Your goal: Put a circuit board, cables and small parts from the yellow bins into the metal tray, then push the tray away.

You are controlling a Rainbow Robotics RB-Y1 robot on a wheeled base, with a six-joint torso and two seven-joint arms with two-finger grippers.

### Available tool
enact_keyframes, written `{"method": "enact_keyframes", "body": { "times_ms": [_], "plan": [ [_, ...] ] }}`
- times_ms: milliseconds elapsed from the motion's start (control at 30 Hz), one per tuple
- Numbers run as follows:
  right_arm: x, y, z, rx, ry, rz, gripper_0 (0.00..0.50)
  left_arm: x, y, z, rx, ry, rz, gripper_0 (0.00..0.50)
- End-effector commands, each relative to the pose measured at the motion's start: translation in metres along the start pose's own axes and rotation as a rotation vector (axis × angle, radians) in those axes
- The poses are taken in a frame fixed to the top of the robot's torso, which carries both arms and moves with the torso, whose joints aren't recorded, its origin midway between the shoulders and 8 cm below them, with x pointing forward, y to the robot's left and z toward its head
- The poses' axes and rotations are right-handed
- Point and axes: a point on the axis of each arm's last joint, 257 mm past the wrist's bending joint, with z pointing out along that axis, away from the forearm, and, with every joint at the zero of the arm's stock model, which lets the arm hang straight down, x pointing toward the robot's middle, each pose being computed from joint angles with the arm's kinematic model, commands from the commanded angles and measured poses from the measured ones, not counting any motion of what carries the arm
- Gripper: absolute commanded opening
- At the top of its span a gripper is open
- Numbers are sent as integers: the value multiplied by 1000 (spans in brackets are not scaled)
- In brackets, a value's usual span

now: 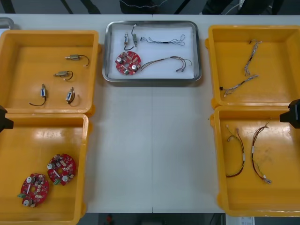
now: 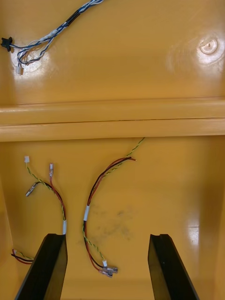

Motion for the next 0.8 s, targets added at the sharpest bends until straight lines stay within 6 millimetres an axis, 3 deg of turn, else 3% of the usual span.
{"method": "enact_keyframes", "body": {
  "times_ms": [33, 800],
  "plan": [
    [2, -18, -9, 42, -1, 27, 500, 9, -5, 1, 2, 12, 111, 500],
    [7, -23, -8, 53, 12, 28, 500, 9, -5, 1, 2, 12, 111, 500]
  ]
}}
